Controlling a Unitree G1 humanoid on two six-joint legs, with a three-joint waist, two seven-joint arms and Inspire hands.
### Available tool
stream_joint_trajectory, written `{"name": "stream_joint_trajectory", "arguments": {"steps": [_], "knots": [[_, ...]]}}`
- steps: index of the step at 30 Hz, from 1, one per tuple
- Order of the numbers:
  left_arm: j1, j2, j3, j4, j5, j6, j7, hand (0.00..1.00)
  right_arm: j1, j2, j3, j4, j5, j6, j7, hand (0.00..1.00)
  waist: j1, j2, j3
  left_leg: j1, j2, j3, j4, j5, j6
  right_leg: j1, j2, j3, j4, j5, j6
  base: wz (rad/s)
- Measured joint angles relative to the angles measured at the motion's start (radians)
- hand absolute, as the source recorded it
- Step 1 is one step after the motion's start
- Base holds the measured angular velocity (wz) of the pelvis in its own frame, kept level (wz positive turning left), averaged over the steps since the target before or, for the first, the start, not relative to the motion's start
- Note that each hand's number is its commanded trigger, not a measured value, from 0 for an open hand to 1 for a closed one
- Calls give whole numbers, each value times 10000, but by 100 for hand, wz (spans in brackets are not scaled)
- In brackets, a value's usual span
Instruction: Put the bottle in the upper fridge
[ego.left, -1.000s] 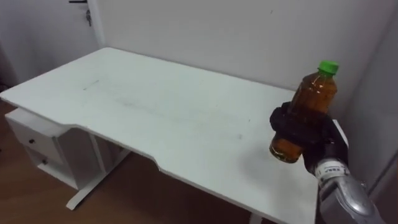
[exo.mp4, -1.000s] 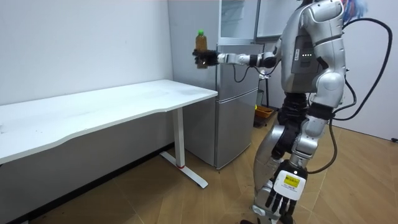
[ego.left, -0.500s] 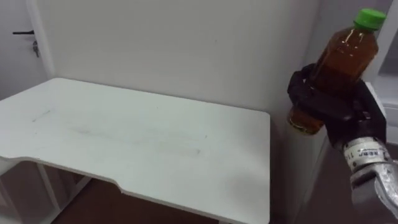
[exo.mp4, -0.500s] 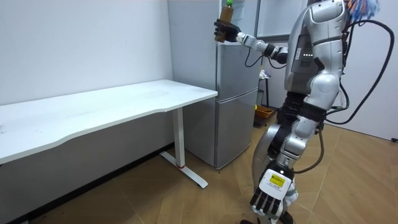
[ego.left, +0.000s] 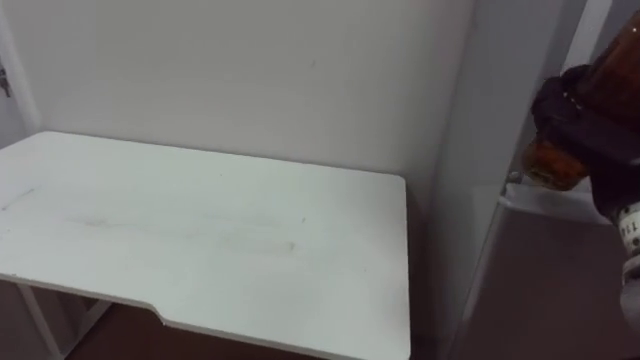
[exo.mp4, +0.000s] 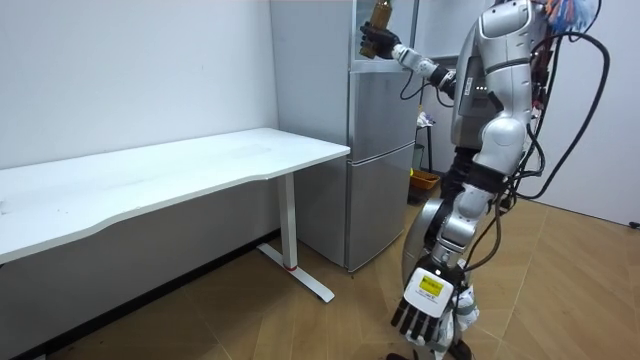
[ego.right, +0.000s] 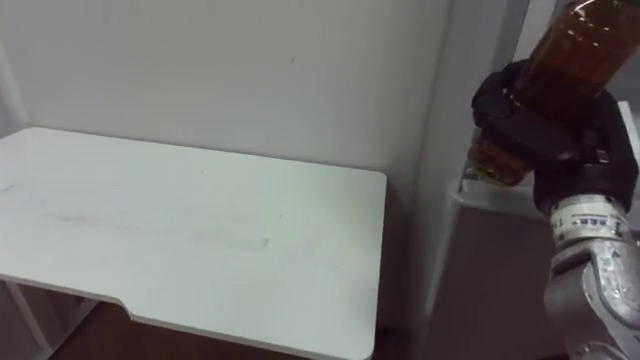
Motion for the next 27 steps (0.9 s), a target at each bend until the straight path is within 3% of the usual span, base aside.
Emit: {"name": "stream_joint_trajectory", "arguments": {"steps": [7, 13, 17, 19, 27], "knots": [[-19, 33, 174, -3, 6, 32, 47, 0, 0, -370, -206, 36, 94, 86, 19, 100, -183, -203, 108, 111, 42, 50, 110, -80, -15, 59, 34, 90, -101, -5, -3, -3], [-8, 53, 461, -1, 28, 77, 47, 0, 5, -419, -283, 37, 540, 324, 94, 100, -282, -354, 8, 116, 132, 85, 218, -197, -42, 179, 99, 70, -178, 14, -19, -1], [85, 48, 569, -1, 54, 78, 53, 0, 5, -498, -450, 121, 530, 389, 49, 100, -262, -332, 4, 206, 170, 197, 210, -236, -52, 314, 108, 63, -166, 14, -20, 0], [142, 49, 566, -1, 62, 83, 64, 0, -5, -866, -462, 604, 536, 390, -43, 100, -239, -336, 7, 253, 182, 198, 213, -244, -53, 373, 110, 64, -166, 15, -20, 0], [290, 62, 624, -174, 79, 84, 220, 0, -58, -1081, -552, 2132, 949, 409, -700, 100, -133, -269, 24, 199, 297, 339, 464, -418, -74, 231, 171, 261, -16, 5, -42, -9]]}}
